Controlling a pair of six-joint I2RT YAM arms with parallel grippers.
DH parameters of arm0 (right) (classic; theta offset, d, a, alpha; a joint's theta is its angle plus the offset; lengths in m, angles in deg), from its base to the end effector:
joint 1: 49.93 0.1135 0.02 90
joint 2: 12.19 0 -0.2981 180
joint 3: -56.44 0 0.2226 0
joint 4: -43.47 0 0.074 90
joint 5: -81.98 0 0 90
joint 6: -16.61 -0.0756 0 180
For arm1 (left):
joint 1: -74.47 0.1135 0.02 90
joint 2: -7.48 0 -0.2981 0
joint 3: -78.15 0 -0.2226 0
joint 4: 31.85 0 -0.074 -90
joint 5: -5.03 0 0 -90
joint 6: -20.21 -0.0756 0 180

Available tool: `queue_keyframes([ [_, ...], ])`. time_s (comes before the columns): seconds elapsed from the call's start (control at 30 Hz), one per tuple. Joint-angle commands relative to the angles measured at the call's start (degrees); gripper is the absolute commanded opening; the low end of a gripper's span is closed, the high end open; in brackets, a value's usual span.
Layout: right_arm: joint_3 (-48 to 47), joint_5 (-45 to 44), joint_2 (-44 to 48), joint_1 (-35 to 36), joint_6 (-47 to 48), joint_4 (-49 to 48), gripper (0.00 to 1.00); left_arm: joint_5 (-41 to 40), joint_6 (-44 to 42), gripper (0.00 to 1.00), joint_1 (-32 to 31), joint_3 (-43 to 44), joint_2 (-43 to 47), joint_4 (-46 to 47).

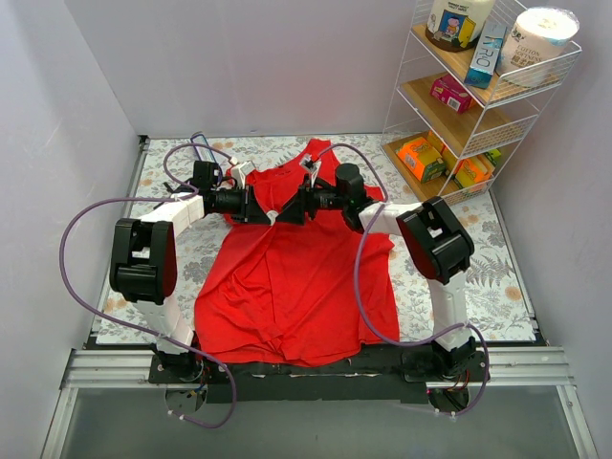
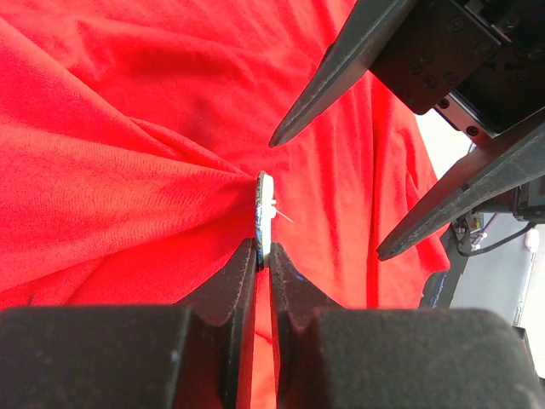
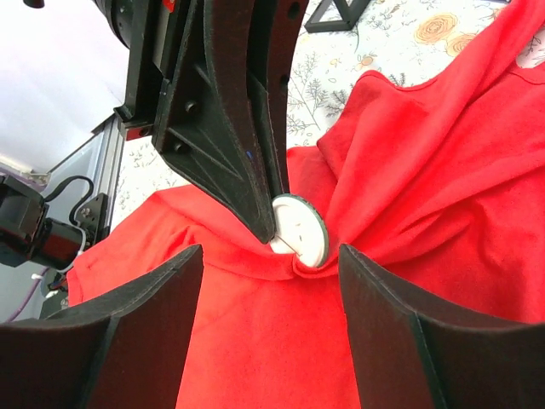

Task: Pin the brooch onto the clothing

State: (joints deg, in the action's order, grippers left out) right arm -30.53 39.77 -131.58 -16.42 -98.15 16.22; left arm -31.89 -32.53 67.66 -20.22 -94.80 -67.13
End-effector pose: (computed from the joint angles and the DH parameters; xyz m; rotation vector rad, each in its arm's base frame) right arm 0.3680 0.3109 0.2426 -0.8221 1.6552 1.4249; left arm 0.3489 -0.1025 0.2274 -0.2936 2.5674 -1.4762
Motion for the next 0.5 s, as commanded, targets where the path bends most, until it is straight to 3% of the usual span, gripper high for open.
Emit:
queue_keyframes([
  [0.0,-0.5,2.0,-1.5,0.2,-0.6,-4.9,0.70,3.8,-1.4,0.00,0.4,-0.2,0.4,0.1],
  [0.47,-1.4,1.7,-5.3,0.2,-0.6,-5.1,0.67,4.9,-1.9,0.00,0.4,0.0,0.6,-0.6],
])
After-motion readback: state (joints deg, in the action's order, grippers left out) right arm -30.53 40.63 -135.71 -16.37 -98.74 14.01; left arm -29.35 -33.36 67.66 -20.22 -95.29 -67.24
